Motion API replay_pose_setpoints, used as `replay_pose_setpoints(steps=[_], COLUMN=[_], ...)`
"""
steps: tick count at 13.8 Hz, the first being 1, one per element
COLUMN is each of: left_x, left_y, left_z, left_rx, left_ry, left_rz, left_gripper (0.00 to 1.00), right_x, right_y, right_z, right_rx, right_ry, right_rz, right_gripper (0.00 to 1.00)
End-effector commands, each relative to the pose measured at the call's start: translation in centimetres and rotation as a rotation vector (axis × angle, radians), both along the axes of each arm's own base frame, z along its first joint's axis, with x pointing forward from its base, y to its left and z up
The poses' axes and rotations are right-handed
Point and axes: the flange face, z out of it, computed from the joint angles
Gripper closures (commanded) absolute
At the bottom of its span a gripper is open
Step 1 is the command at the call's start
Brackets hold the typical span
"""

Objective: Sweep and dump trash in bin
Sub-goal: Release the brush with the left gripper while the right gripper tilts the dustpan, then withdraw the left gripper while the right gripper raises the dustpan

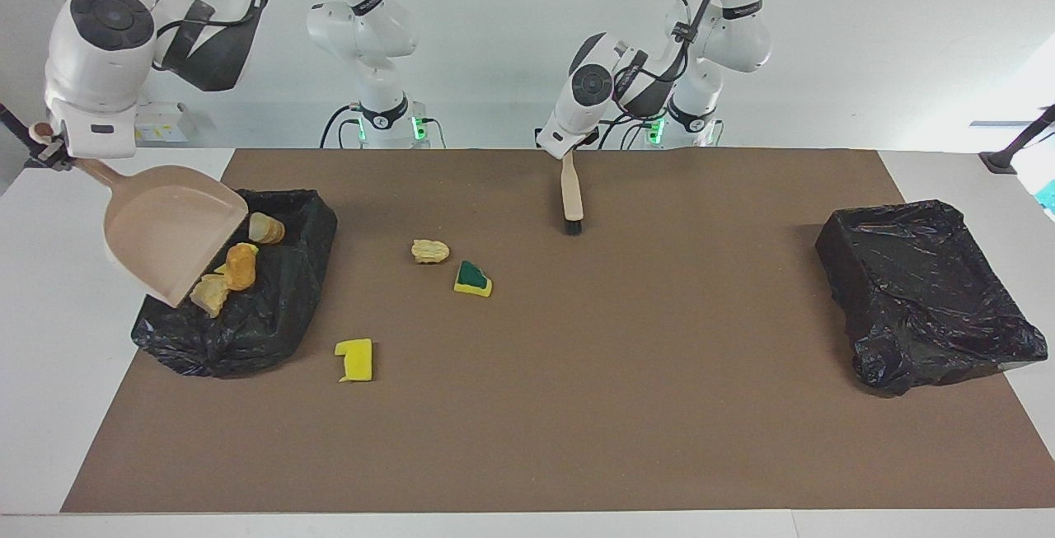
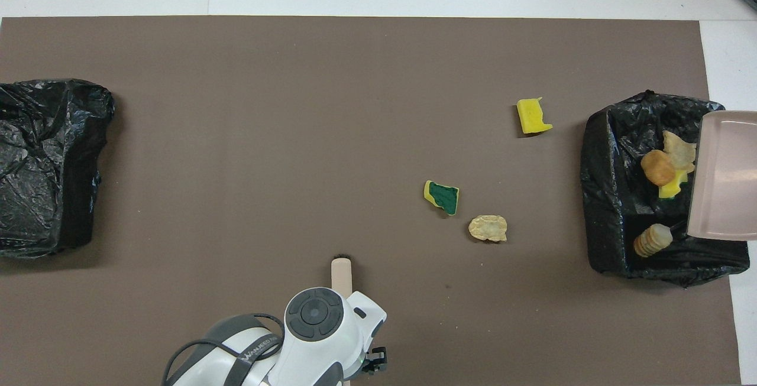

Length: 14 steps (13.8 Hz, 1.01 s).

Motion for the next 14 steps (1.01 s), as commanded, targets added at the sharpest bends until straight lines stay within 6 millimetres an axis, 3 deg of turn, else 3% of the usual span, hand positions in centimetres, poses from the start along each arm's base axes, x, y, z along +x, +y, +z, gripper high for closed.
replay_pose_setpoints(steps=[1,2,4,6,8,12,14], left_x=[3.5,4.9,9.2,11.9,13.2,19.7,21.4], left_y=[1.0,1.4,3.9,6.4,7.3,12.9,15.3], left_z=[1.3,2.0,3.7,4.9,6.5,15.4,18.6], left_rx=[-0.029,-0.039,-0.003,0.035,0.063,0.141,0.125], left_ry=[-0.024,-0.041,-0.116,-0.186,-0.232,-0.283,-0.318], left_rz=[0.056,0.075,0.087,0.092,0.072,0.131,0.158], left_gripper=[0.12,0.10,0.00,0.00,0.00,0.00,0.00], right_x=[-0.5,-0.5,-0.5,-0.6,-0.8,-1.1,-1.1], right_y=[1.0,1.5,1.9,1.7,1.8,3.4,5.6], right_z=[1.5,2.2,2.9,3.1,2.6,1.2,0.7], right_rx=[-0.042,-0.033,-0.013,0.061,0.146,0.376,0.504], right_ry=[-0.029,-0.044,-0.061,-0.083,-0.092,-0.106,-0.122], right_rz=[0.006,0.010,0.005,-0.017,-0.044,-0.107,-0.132], right_gripper=[1.00,1.00,1.00,1.00,1.00,1.00,1.00])
